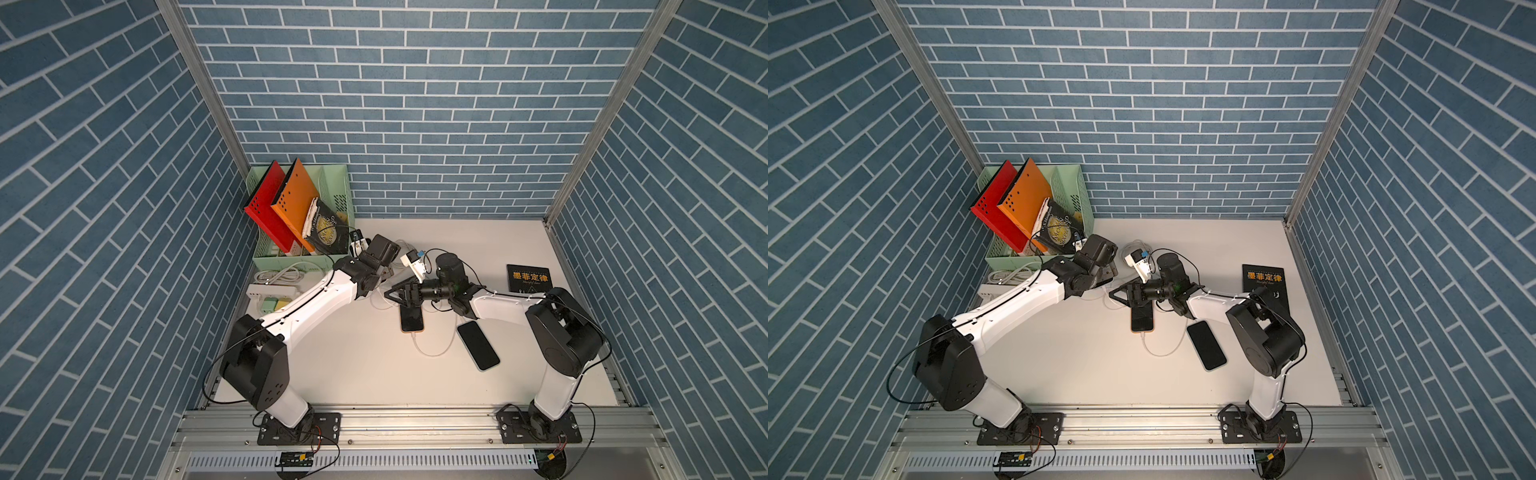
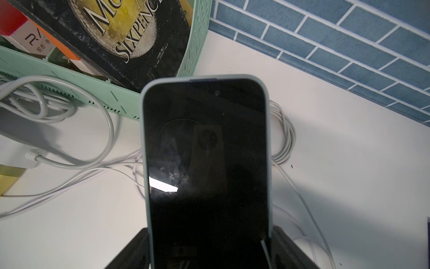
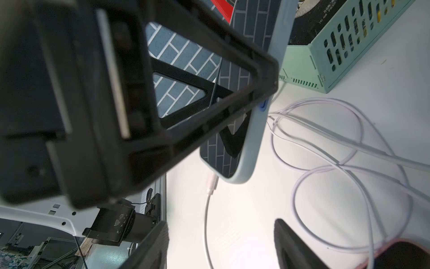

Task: Unplug the charging cable from the phone
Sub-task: Remove the charging cable from the phone.

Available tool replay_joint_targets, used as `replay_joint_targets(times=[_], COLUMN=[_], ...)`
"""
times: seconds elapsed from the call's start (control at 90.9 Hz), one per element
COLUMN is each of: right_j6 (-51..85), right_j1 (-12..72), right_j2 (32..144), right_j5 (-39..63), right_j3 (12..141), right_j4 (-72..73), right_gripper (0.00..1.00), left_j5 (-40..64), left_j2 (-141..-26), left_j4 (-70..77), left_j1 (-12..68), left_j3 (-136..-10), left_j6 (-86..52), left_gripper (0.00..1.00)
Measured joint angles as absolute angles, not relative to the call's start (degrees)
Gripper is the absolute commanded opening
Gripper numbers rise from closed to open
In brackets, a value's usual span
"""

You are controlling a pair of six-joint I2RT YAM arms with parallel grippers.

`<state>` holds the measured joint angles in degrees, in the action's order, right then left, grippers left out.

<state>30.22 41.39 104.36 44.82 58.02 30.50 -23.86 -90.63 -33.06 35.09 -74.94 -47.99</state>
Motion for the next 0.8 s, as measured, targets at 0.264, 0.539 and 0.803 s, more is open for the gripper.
replay_joint_targets(times=[0.264,0.539,0.803], right_j6=[31.3,32.8,32.9], right_j1=[41.7,42.0,42.2], right_j2=[106.1,108.0,108.1], right_j5=[45.6,46.4,46.9], right_j3=[59.6,60.4,60.5], right_j4=[31.9,32.7,33.5], right_gripper=[0.67,0.61,0.58], left_j5=[-22.9,-22.8,-22.9], left_j2=[-90.5,-89.6,-89.6], left_j4=[-32.6,-32.2,-32.2], left_j1=[34.9,34.8,34.7], left_j3=[-74.8,-74.0,-73.5], left_j6=[-48.3,-49.1,-50.3], left_gripper=[0.33,0.32,0.33])
